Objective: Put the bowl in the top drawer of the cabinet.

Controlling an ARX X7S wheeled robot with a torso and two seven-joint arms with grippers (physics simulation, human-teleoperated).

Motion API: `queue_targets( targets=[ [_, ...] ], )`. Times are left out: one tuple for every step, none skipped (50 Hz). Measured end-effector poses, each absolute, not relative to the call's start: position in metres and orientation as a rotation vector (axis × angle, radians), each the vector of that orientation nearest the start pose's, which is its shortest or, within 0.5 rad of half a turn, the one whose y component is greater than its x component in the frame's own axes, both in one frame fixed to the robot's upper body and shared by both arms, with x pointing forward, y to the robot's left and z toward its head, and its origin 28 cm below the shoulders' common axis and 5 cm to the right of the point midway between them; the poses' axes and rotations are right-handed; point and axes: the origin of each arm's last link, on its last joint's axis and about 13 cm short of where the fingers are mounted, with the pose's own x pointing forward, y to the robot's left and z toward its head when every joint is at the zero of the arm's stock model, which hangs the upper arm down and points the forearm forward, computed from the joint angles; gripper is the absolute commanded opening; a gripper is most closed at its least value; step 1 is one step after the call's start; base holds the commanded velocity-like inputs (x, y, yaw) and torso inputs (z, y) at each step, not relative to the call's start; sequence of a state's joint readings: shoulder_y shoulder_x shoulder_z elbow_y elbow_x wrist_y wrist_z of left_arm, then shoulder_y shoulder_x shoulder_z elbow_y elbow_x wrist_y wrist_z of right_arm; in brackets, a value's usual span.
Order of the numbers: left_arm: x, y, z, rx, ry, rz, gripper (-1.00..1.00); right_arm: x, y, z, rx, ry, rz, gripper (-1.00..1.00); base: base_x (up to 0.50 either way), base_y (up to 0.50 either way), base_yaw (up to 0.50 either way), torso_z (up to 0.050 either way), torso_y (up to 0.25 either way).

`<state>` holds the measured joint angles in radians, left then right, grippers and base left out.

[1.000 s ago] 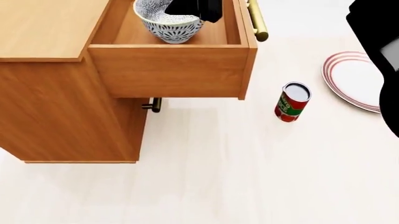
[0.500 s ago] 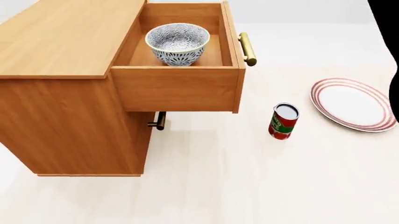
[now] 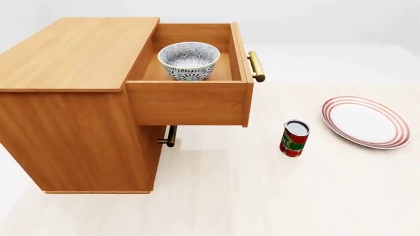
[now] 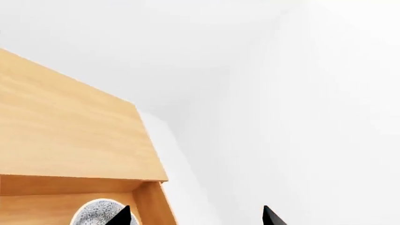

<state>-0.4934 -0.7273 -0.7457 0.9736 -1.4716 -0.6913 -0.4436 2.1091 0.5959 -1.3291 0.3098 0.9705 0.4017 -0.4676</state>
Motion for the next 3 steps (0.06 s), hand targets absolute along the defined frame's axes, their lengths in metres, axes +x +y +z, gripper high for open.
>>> queue_targets(
  targets=[
    [0.1329,0.2945,0.302,-0.144,-0.813,-0.166,1.0,0.3138,-0.1366,0.4717,-0.753,-0.365,0.749,1.0,0.0,0.0,0.0,0.0,0.207],
    [0.133,0.2944,0.3019,-0.143,-0.812,-0.166,1.0,0.3099,-0.1398,0.4679,-0.741,-0.37,0.735,1.0,0.0,0.0,0.0,0.0,0.211],
    [0.1331,0.2943,0.3018,-0.142,-0.811,-0.166,1.0,0.306,-0.143,0.4641,-0.73,-0.374,0.72,1.0,0.0,0.0,0.0,0.0,0.211]
  ],
)
